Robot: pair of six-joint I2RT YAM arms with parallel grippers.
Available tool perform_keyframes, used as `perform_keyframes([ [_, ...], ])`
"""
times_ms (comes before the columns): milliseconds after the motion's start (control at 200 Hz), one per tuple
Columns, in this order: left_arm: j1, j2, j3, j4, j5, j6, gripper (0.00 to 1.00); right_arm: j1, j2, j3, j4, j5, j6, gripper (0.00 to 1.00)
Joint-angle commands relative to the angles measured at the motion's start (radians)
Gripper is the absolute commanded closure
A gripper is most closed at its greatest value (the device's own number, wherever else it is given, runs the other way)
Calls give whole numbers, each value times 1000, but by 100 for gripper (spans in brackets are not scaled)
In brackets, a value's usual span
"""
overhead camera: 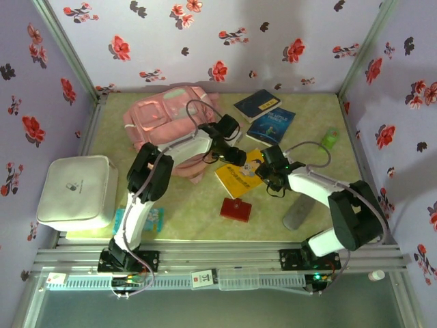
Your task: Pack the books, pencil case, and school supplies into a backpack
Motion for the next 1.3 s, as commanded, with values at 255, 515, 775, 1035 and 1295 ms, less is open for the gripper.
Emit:
perform_keyframes([
  [255, -29, 61, 51, -108, -67, 30, 40, -27, 88, 20, 57, -24, -43, 59],
  [515, -42, -12, -47, -104, -63, -7, 44, -89, 209, 150, 97, -105, -208, 61],
  [775, -60, -105, -140, -42, -25, -43, 44, -119, 303, 296, 31, -141, -329, 61],
  [1035, -51, -98, -142, -3, -25, -146, 40, -130, 181, 229, -30, -106, -341, 52],
  [1295, -45, -86, -133, -16, -15, -165, 41, -130, 226, 204, -42, -222, -382, 60],
])
